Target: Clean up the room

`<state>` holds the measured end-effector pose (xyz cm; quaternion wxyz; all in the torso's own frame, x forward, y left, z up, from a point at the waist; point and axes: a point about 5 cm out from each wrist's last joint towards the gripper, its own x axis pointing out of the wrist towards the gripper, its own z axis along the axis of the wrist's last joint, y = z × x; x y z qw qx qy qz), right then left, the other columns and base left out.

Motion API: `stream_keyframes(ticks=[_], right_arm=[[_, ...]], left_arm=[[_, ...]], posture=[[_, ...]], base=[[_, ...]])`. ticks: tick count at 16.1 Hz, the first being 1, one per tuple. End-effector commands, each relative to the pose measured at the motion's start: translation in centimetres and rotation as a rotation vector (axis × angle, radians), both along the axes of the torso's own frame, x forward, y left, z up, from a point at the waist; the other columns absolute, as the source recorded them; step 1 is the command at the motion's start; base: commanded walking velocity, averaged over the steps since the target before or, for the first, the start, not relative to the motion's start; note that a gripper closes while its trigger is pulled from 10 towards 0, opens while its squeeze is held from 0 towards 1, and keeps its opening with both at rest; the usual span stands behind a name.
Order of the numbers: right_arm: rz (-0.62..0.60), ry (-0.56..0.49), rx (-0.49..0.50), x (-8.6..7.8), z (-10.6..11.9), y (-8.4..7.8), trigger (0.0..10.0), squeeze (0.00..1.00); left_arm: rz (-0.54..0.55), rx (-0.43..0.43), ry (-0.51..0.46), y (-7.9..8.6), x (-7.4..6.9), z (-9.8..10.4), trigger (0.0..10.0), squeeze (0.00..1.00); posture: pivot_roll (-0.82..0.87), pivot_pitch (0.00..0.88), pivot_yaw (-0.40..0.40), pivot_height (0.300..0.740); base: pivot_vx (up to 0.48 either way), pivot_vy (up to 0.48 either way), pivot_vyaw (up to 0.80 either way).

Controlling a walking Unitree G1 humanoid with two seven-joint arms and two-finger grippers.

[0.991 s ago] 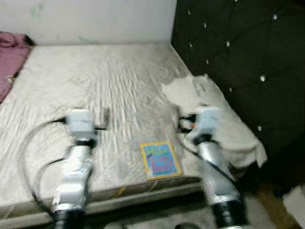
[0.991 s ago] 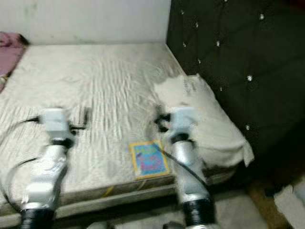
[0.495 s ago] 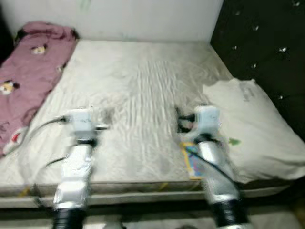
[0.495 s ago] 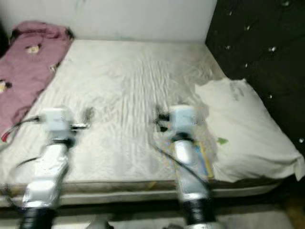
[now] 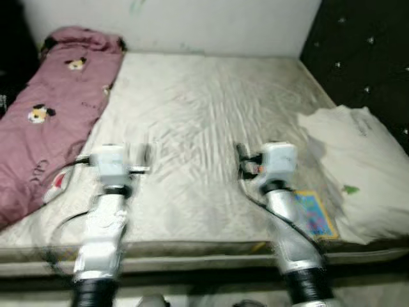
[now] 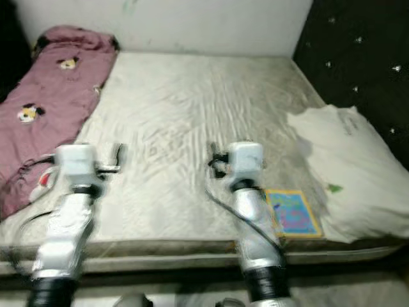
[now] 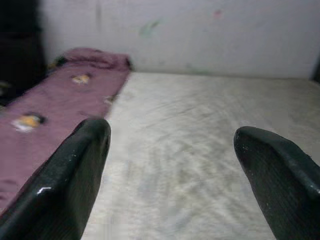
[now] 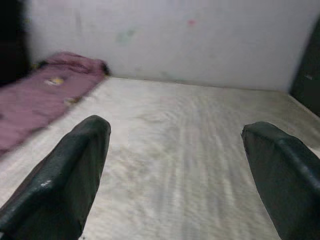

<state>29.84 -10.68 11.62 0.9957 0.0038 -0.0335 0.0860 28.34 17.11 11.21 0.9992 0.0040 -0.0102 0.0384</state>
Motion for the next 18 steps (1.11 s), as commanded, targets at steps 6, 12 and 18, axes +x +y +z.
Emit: stream_keyframes(ticks=[6,12,18], right_arm=[[-0.034,0.009,-0.018,0.23,-0.04,-1.13,10.0,0.00],[-0.027,0.019,-0.020,0.25,-0.21,-1.11,10.0,0.00],[-0.024,0.022,-0.021,0.33,-0.27,-1.07,10.0,0.00]], left_arm=[[-0.027,-0.025,-0.012,-0.93,0.22,0.32,10.0,0.00],[-0.011,-0.027,-0.014,-0.81,0.35,0.34,10.0,0.00],[-0.009,-0.033,-0.011,-0.82,0.44,0.31,10.0,0.00]], posture=[[0.05,0.000,-0.005,0.740],[0.05,0.000,-0.006,0.740],[0.05,0.000,-0.003,0.740]], base=[[0.000,0.480,-0.31],[0.000,0.480,0.00],[0.000,0.480,0.00]])
